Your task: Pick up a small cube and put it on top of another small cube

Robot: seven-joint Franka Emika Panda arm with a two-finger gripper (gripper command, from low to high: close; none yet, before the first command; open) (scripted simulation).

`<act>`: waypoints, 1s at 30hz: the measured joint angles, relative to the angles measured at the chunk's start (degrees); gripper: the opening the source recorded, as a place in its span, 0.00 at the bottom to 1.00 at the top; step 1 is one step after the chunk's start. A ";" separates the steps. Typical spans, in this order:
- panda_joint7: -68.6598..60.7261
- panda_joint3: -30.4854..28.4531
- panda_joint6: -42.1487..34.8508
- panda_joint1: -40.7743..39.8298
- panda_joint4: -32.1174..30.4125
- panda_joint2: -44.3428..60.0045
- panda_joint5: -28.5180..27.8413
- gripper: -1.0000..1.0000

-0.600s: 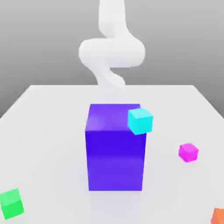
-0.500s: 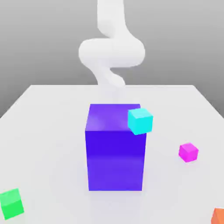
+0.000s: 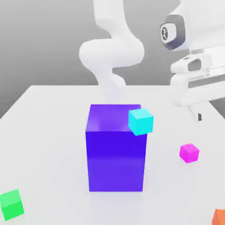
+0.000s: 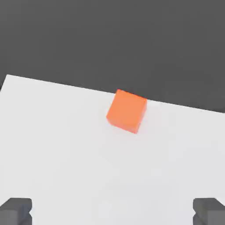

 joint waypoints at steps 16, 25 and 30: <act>34.78 -15.00 21.55 22.10 -5.50 29.51 -35.66 0.00; 31.69 -11.52 19.03 19.51 -6.41 26.10 -31.78 0.00; 20.33 -4.43 11.43 16.61 -8.82 15.79 -16.31 0.00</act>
